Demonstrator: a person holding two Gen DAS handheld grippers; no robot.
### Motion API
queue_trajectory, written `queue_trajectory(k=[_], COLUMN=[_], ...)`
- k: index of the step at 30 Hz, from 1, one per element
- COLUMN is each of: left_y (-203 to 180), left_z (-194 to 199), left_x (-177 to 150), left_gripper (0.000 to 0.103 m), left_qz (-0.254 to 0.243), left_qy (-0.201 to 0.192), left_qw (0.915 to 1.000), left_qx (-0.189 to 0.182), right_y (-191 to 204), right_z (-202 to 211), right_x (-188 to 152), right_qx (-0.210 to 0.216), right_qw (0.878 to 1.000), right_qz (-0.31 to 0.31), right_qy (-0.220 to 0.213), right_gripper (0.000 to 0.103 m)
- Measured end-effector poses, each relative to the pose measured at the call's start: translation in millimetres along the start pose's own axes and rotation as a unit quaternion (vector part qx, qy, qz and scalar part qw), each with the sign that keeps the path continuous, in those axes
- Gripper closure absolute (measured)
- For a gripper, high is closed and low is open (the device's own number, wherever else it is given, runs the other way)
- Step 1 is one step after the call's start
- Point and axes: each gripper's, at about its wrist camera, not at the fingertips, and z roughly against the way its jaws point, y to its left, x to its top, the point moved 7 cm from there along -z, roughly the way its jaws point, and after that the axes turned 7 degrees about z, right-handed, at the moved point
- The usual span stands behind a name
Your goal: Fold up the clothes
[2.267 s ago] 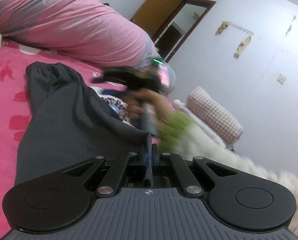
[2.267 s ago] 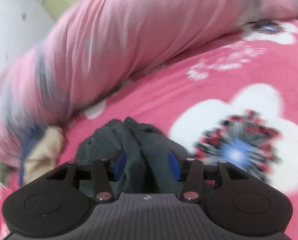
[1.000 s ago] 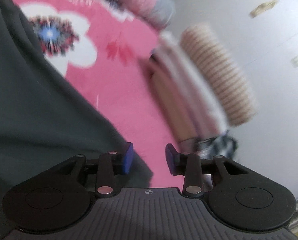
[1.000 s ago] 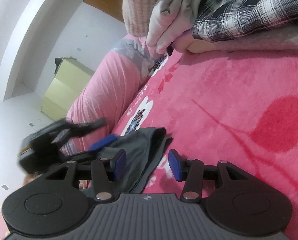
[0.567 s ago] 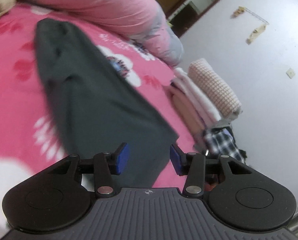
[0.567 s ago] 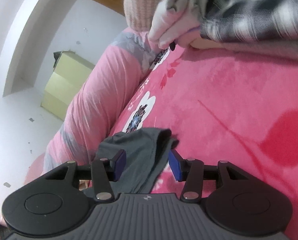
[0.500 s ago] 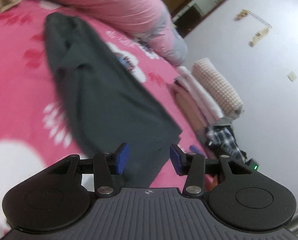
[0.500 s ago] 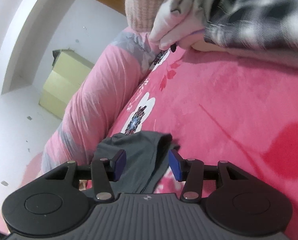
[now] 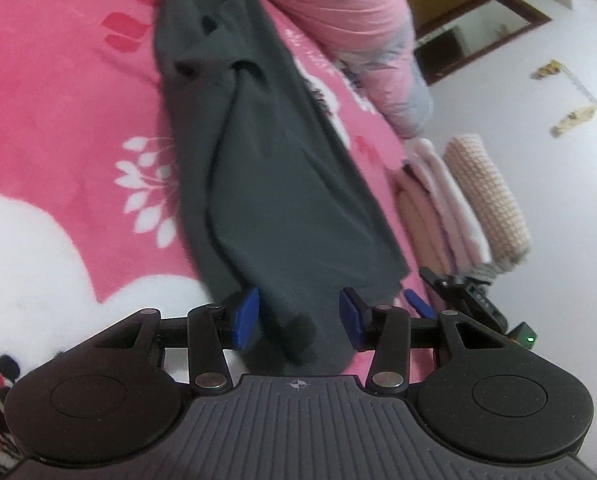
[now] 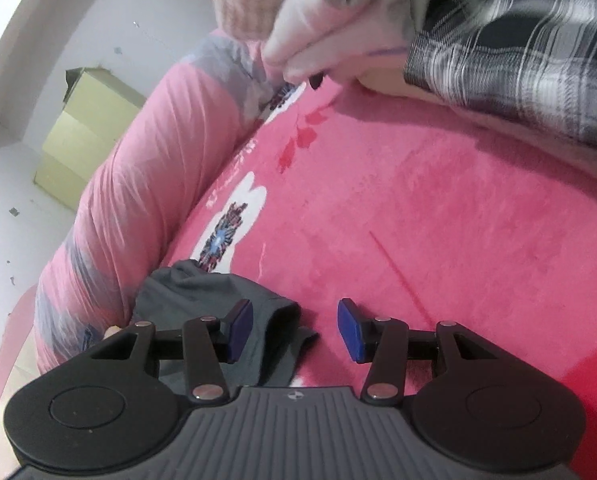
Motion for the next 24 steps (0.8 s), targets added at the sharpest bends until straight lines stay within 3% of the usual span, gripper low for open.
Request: queue_trajectory(k=[4,8,12,16,18,21,24], left_y=[0.2,-4.8,-9.5,-6.8,-10.8,-16.4,-23.3], left_z=[-5.9,-6.1,-7.8,-17.0,-17.7,-14.9,-4.1], left_x=[0.1,3.1,2.1,-4.8,-8.6,-11.1,-9.9], left_gripper=[0.059,0.069,0.069,0.071,0.089,0.103,0.103], left_qz=[0.000,0.005,0.007,0.016,0.008,0.018,0.053], left_qy=[-0.002,-0.014,-0.012,0.004,0.005,0.014,0.018], left_qw=[1.0000,0.9998,0.9995,0.9997,0.9998,0.9992,0.9956], left_qx=[0.003,-0.014,-0.029,-0.016,-0.015,-0.033,-0.075], right_y=[0.1,9.8,23.8,27.8,30.7,37.0,43.9], right_z=[-9.6,-14.7,-18.2,-24.7,-23.6,-15.2,-1.6], right_x=[5.4,7.6,5.4,1.6,0.0,2.3,8.9], right_qx=[0.009,0.036,0.042,0.030,0.027,0.024,0.040], right_qw=[1.000,0.999,0.996,0.994,0.994,0.992,0.993], right_qz=[0.010,0.027,0.072,0.098,0.109,0.120,0.107], right_qy=[0.007,0.015,0.017,0.024,0.020,0.006,-0.003], right_gripper=[0.053,0.054,0.058,0.082,0.095,0.102,0.102])
